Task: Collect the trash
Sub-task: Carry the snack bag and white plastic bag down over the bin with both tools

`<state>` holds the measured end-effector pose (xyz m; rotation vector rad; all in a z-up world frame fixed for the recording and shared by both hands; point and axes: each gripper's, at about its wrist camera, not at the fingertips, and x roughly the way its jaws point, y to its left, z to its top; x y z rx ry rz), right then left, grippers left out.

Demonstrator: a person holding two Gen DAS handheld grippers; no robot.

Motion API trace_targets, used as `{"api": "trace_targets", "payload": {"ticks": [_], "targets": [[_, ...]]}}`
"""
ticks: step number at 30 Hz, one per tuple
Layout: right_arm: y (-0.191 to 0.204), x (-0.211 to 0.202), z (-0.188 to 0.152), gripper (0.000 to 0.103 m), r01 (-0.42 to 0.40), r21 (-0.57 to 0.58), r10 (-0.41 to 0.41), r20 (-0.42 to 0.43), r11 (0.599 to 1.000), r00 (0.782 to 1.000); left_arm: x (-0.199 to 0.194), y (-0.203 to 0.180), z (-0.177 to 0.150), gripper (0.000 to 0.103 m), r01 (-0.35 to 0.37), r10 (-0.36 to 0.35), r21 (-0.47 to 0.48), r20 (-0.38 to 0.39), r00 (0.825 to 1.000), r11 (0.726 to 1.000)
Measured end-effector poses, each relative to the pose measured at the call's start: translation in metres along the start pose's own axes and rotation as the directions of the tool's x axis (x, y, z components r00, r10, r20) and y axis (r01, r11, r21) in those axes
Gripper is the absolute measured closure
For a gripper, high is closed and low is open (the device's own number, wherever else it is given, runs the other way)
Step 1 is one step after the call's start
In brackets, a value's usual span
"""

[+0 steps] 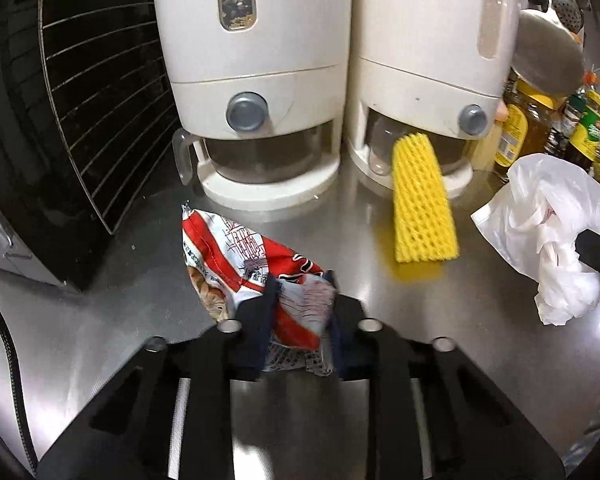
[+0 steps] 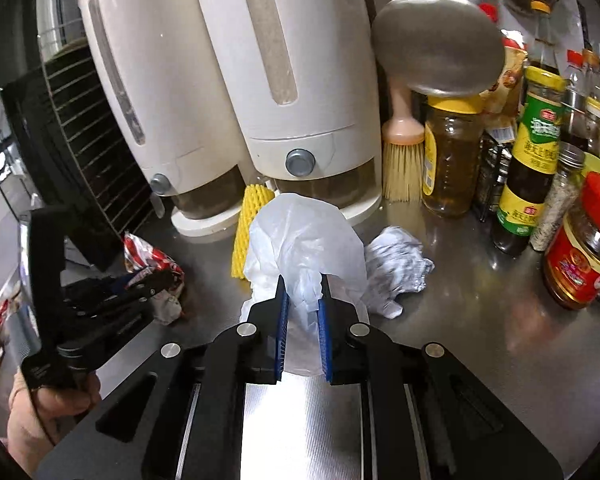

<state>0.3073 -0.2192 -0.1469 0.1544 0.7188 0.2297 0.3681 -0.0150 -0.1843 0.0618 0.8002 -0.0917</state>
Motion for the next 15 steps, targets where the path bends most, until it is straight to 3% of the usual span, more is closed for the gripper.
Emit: {"api": "trace_targets", "payload": {"ticks": [4,15], "targets": [[-0.002,-0.019,-0.008,0.088,-0.013,0.001,0.013,0.012,1.0,1.0,-0.02,-0.006,-0.01,0.091,0.019,-0.019,0.005,0.003,1.0,1.0],[-0.012,-0.096,-0.03,0.088,-0.079,0.037,0.077,0.042,0.996,0.996,-0.106,-0.036,-0.045,0.091,0.05,-0.051,0.032,0.049,0.997,0.998]]}}
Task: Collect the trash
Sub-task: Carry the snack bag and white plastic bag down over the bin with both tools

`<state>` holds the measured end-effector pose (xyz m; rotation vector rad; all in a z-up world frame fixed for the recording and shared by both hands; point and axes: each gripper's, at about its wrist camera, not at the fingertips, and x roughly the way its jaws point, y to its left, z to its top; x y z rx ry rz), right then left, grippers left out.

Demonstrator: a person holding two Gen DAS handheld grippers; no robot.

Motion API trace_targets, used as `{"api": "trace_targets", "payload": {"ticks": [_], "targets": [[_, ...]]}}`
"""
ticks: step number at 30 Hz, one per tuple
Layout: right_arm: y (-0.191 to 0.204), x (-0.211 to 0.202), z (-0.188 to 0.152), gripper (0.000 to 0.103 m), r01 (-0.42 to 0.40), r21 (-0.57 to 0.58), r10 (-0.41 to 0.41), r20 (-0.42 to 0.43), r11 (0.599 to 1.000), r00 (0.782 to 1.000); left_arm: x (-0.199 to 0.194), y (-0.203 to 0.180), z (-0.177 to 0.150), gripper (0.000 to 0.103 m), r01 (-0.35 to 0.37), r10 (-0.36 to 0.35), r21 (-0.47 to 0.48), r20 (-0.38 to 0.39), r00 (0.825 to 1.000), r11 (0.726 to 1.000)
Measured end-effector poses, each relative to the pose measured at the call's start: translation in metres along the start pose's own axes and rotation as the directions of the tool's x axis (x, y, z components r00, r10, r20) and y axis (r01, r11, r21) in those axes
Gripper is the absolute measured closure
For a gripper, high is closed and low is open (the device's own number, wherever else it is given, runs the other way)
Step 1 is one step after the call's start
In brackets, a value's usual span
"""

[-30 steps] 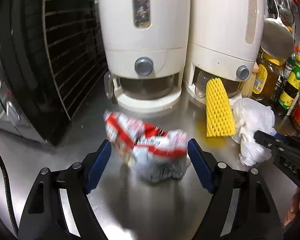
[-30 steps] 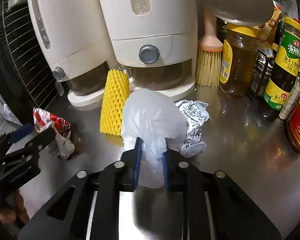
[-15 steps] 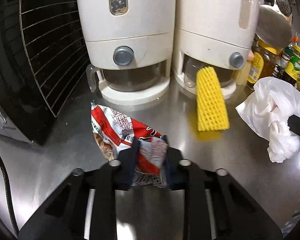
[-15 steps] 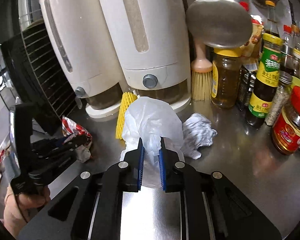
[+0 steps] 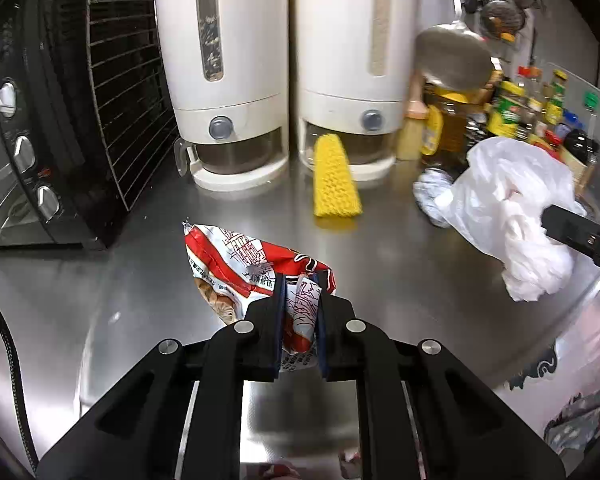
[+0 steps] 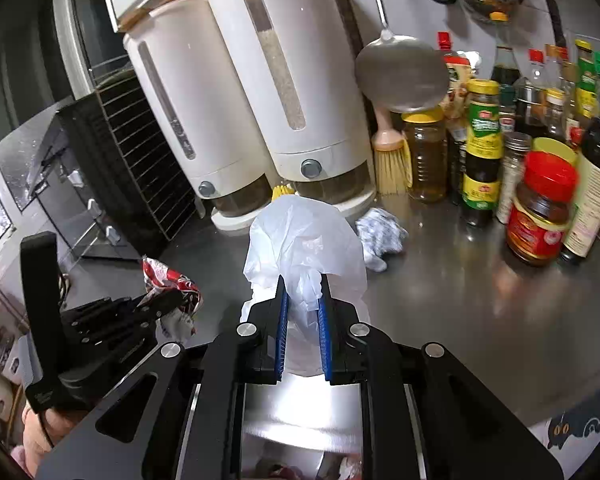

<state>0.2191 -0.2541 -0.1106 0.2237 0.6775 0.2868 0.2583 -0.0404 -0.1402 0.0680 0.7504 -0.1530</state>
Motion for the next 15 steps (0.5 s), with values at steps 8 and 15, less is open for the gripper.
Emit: {"api": "trace_targets", "payload": {"ticks": [8,15], "targets": [[-0.011,-0.048,-0.043,0.088,0.002,0.002,-0.002,-0.009,1.0,1.0,-0.057,-0.031,-0.044,0.091,0.026,-0.027,0.028,0.017,0.999,0.999],[-0.015,-0.081,-0.097,0.088,-0.002,-0.017,0.002,-0.029,1.0,1.0,-0.093,-0.056,-0.09,0.091,0.101,-0.102,0.049,0.026,0.994,0.994]]}}
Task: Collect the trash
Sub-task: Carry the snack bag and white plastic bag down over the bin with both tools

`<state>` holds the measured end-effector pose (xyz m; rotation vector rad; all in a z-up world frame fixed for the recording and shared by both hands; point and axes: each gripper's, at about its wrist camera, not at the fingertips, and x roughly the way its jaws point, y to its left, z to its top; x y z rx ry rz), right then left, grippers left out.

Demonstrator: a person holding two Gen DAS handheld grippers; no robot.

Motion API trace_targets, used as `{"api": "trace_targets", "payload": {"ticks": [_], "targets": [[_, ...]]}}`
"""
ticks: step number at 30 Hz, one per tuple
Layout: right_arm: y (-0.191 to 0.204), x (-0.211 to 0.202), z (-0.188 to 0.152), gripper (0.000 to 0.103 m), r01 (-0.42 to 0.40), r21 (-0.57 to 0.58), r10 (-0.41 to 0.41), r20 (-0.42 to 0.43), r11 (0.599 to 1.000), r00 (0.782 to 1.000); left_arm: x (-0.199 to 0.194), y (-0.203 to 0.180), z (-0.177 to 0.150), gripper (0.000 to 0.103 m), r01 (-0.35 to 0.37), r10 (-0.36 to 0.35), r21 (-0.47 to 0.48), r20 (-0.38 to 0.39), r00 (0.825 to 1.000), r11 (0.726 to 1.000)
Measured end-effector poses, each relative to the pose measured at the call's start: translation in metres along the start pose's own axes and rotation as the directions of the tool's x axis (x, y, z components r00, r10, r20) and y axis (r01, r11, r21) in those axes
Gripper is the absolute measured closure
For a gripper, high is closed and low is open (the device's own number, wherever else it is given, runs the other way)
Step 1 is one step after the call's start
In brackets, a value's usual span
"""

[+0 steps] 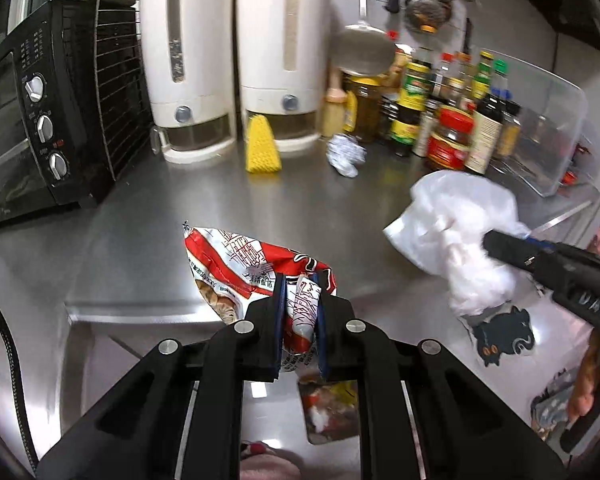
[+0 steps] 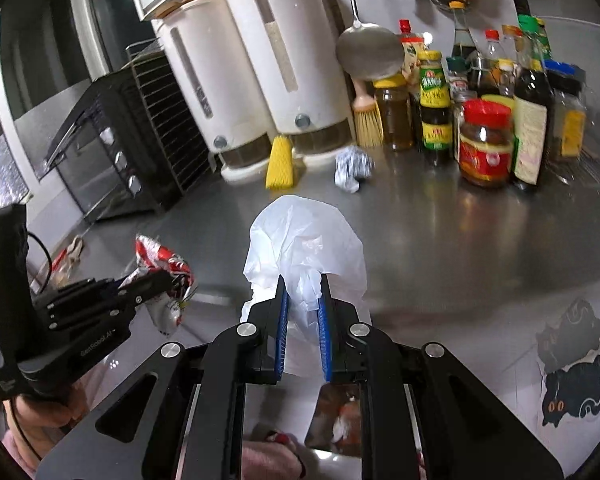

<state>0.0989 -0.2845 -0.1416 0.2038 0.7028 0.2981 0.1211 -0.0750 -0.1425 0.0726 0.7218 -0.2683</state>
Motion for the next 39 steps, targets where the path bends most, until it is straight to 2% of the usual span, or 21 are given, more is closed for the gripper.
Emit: {"api": "trace_targets", "payload": {"ticks": [6,11,14,22,30,35,39], "targets": [[0.001,-0.005,-0.049,0.088,0.007,-0.008,-0.007,-0.034,1.0,0.999,-0.007,-0.023,-0.047,0.091,0.037,-0.036,0.031,-0.017,0.999,0.999],[-0.01,0.011,-0.086,0.088,0.036,0.016,-0.035,-0.097,0.999,0.995,0.015,-0.024,-0.096,0.091,0.063,-0.063,0.0,-0.088,0.994,0.998],[-0.02,0.028,-0.113,0.088,0.053,0.039,-0.046,-0.154,0.998,0.987,0.038,-0.023,-0.128,0.091,0.091,-0.094,-0.029,-0.15,0.984,0.995],[-0.05,0.09,-0.176,0.088,0.124,0.104,-0.087,-0.309,0.987,0.947,0.107,-0.028,-0.198,0.091,0.147,-0.16,-0.066,-0.289,0.944,0.987],[-0.074,0.148,-0.215,0.088,0.177,0.147,-0.1,-0.419,0.973,0.902,0.17,-0.035,-0.233,0.091,0.174,-0.191,-0.078,-0.388,0.902,0.982],[-0.091,0.18,-0.238,0.088,0.195,0.192,-0.082,-0.477,0.962,0.875,0.21,-0.032,-0.252,0.091,0.169,-0.201,-0.11,-0.451,0.87,0.979],[-0.104,0.203,-0.249,0.088,0.212,0.219,-0.076,-0.502,0.952,0.862,0.245,-0.03,-0.27,0.091,0.17,-0.224,-0.151,-0.507,0.832,0.974]]}}
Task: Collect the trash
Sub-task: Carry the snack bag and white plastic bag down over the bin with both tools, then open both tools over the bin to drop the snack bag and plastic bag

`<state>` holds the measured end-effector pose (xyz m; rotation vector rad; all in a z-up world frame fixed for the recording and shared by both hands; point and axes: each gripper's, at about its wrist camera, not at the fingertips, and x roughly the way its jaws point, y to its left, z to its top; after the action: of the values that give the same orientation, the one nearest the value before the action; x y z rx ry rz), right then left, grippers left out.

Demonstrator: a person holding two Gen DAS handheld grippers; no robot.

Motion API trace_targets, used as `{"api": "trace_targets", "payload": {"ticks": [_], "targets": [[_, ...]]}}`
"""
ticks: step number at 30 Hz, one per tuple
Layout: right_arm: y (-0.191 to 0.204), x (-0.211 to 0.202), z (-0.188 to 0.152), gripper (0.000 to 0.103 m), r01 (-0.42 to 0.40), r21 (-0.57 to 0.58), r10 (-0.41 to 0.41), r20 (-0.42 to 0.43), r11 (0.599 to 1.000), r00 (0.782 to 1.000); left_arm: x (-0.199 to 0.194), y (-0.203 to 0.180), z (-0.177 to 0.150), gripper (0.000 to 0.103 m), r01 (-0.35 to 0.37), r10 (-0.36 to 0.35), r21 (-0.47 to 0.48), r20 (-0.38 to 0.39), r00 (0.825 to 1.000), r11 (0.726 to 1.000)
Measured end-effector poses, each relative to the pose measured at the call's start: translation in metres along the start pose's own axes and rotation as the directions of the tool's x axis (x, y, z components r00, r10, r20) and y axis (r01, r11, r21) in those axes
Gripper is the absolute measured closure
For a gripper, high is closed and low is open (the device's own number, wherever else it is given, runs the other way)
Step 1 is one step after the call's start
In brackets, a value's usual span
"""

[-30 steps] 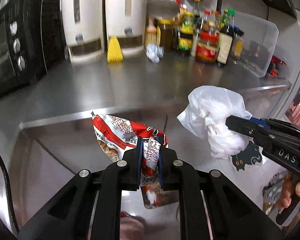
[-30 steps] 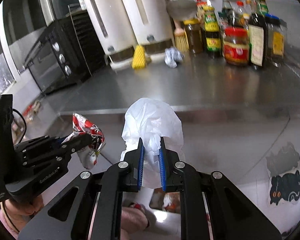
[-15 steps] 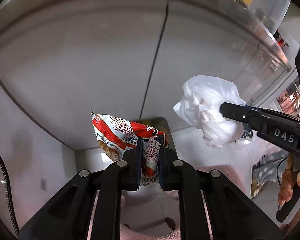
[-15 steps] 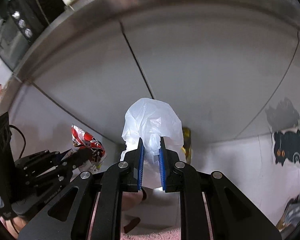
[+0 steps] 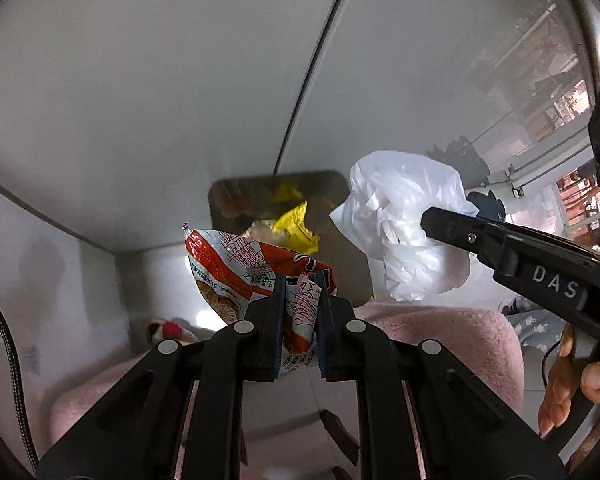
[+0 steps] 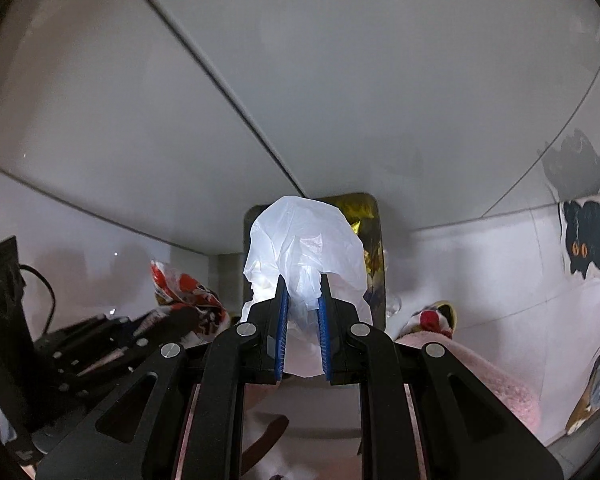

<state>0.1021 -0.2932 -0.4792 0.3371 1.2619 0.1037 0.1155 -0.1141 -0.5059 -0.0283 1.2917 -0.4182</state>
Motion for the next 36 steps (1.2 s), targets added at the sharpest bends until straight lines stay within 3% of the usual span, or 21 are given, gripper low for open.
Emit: {"api": "trace_targets", "payload": {"ticks": [9,18,20,22,29,34,36], "targets": [[-0.009,0.046,0.009,0.086,0.01,0.041,-0.007,-0.071,0.999,0.997,0.055,0.004,0.01,0.091,-0.012,0.012,-0.006,-0.064,0.998,1.0],[-0.005,0.065,0.027,0.083,0.015,0.046,-0.011,-0.1,0.999,0.995,0.061,0.006,0.02,0.087,-0.016,0.015,-0.01,-0.077,0.997,1.0],[-0.004,0.067,0.029,0.076,0.026,0.046,-0.022,-0.101,0.999,0.995,0.059,0.007,0.021,0.083,-0.012,0.011,-0.017,-0.073,0.997,1.0],[-0.003,0.065,0.03,0.059,0.032,0.048,-0.027,-0.096,0.998,0.995,0.057,0.008,0.022,0.077,-0.014,0.013,-0.02,-0.068,0.998,1.0],[0.005,0.042,0.029,0.046,0.033,0.05,-0.031,-0.048,0.998,0.998,0.03,0.007,0.021,0.044,-0.047,0.047,-0.016,-0.009,0.999,0.999],[0.011,0.017,0.025,0.018,0.037,0.055,-0.037,0.002,0.998,0.999,-0.007,0.007,0.017,0.029,-0.082,0.083,-0.027,0.057,0.995,0.996],[0.016,0.008,0.023,0.013,0.038,0.051,-0.039,0.018,0.998,0.999,-0.022,0.008,0.015,0.022,-0.088,0.091,-0.037,0.081,0.993,0.995]]}}
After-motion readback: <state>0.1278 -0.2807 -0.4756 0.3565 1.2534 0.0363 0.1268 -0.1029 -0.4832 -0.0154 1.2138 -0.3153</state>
